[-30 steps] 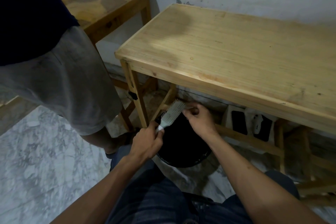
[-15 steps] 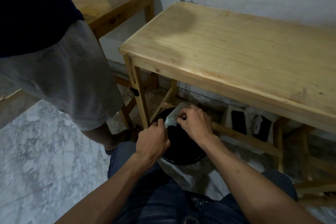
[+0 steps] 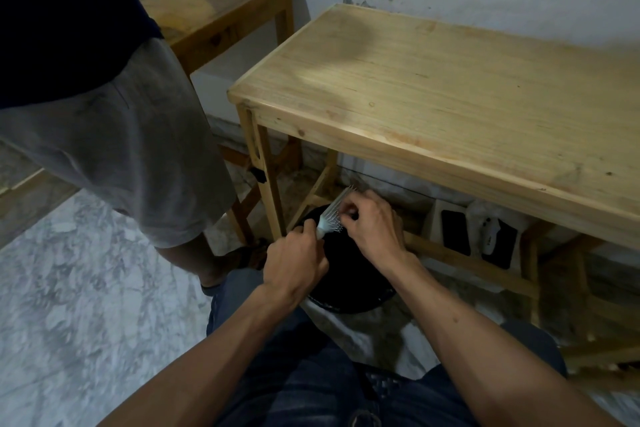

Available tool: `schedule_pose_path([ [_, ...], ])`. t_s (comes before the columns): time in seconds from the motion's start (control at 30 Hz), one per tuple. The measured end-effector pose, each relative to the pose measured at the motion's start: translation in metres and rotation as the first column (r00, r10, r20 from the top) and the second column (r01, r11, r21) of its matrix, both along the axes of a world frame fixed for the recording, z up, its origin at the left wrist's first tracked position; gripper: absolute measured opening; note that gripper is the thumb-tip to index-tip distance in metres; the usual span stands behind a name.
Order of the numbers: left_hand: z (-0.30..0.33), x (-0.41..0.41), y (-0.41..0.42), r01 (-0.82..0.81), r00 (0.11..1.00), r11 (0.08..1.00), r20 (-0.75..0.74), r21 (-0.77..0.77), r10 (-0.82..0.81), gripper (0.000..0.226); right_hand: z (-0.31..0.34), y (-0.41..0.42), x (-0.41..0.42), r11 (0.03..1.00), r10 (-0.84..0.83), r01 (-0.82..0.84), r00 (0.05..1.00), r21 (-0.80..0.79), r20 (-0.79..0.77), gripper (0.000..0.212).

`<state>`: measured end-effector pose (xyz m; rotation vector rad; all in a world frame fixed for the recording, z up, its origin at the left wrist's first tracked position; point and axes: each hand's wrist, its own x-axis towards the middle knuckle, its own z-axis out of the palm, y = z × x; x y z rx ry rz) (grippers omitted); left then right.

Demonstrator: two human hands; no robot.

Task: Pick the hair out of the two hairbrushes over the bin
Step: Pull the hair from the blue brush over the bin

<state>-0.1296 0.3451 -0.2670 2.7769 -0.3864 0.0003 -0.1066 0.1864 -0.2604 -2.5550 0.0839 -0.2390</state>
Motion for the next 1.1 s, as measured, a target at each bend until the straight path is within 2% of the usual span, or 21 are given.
schedule_pose_path([
  [0.2,0.0,-0.001,0.002,0.02,1.0,1.0,0.001,-0.004,-0.02,0.027,0.002,0.0,0.002,1.0,-0.004,0.004,0.999,0.0,-0.039,0.021],
  [0.33,0.001,-0.003,0.002,0.029,0.999,0.999,0.014,-0.012,-0.029,0.027,0.007,-0.004,0.003,0.998,0.04,-0.042,0.999,-0.056,-0.029,0.019],
  [0.47,0.001,-0.005,0.003,0.036,0.999,0.999,0.031,0.014,-0.036,0.026,0.012,-0.01,0.005,0.981,0.09,-0.104,0.992,-0.164,-0.089,0.017],
  [0.57,0.002,-0.005,0.001,0.044,0.999,0.999,0.025,0.003,-0.044,0.026,0.01,-0.011,0.006,0.987,0.083,-0.096,0.991,-0.131,-0.101,0.019],
  [0.67,0.004,-0.003,0.0,0.051,0.998,0.999,0.035,-0.007,-0.051,0.026,0.008,-0.013,0.008,0.992,0.09,-0.095,0.994,-0.079,-0.06,0.019],
  [0.77,0.007,-0.005,0.002,0.042,0.998,0.999,0.039,-0.001,-0.042,0.027,0.009,-0.016,0.011,0.981,0.188,-0.187,0.982,-0.057,0.002,0.017],
  [0.87,0.013,-0.005,0.0,0.008,0.999,0.999,0.032,-0.041,-0.007,0.023,0.008,-0.017,0.012,0.958,0.27,-0.262,0.961,-0.118,0.062,0.022],
  [1.0,0.017,-0.002,-0.004,0.003,1.0,0.998,0.024,-0.055,-0.002,0.022,0.0,-0.019,0.011,0.956,0.249,-0.22,0.958,-0.192,0.143,0.024],
  [1.1,0.017,0.0,-0.003,-0.001,1.0,0.997,0.024,-0.075,0.002,0.023,-0.001,-0.02,0.009,0.977,0.212,-0.207,0.962,-0.048,0.175,0.016],
])
